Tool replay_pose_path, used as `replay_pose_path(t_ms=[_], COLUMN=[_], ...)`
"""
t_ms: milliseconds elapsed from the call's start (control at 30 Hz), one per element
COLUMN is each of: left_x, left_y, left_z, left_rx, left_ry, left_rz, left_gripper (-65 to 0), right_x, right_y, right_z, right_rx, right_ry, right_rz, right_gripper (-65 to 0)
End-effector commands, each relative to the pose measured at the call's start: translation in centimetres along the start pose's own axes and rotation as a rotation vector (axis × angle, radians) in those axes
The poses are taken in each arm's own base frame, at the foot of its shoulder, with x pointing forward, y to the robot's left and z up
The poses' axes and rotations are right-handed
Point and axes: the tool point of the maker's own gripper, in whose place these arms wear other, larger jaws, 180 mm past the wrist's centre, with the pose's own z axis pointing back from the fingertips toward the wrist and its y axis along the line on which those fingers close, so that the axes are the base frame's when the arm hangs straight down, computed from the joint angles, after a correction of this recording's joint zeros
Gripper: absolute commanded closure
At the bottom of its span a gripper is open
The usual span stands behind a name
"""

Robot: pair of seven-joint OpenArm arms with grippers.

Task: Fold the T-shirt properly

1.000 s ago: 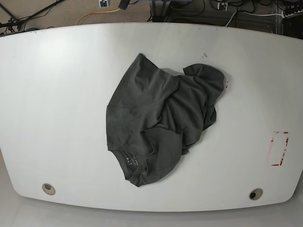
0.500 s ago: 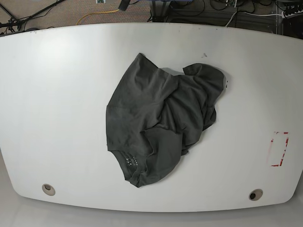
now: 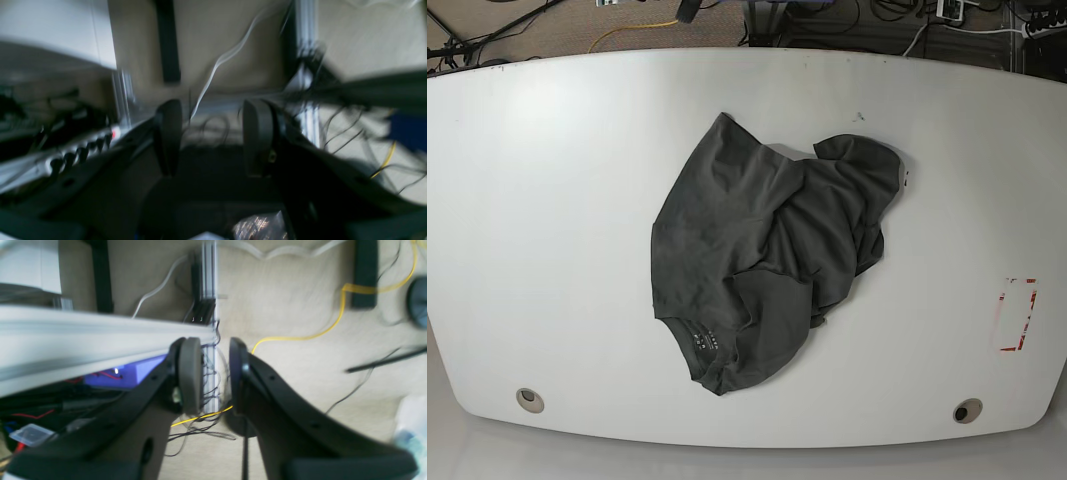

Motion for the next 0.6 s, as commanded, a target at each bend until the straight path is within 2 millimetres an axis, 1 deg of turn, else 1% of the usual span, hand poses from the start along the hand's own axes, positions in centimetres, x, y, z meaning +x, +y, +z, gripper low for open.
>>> replay_pose_path(t_ms=[0,67,167,233,333,433,500,567], left_x=[2.0,3.8,7.1,8.9,10.3,11.6,12.5,12.9], left_y=[0.0,0.7,2.4,3.1,3.3,3.2,3.0,3.0], left_z=[1.6,2.3,3.8,4.2,4.5,4.4,4.1,3.8], left_rx=[-0.008,0.009,0.051,0.063,0.063,0.056,0.051,0.053], left_ry=[-0.049,-0.093,-0.174,-0.223,-0.263,-0.3,-0.327,-0.341], left_rz=[0.025,0.043,0.079,0.123,0.177,0.193,0.192,0.195], left_gripper=[-26.2,-26.2,-26.2,-26.2,-26.5,-27.4,-30.6,-33.6], right_x=[1.6,3.0,5.4,6.9,9.1,11.4,13.4,14.9], right_y=[0.3,0.4,0.7,0.9,0.8,0.7,0.9,1.8], right_z=[1.4,1.8,2.6,2.2,1.1,0.2,-0.5,-1.5], right_rx=[0.0,-0.002,-0.003,0.001,0.004,0.014,0.025,0.05], right_ry=[-0.043,-0.073,-0.126,-0.166,-0.228,-0.283,-0.332,-0.352], right_rz=[0.026,0.051,0.095,0.109,0.128,0.164,0.185,0.199], right_gripper=[-13.6,-13.6,-13.6,-13.6,-13.6,-13.6,-13.6,-13.6])
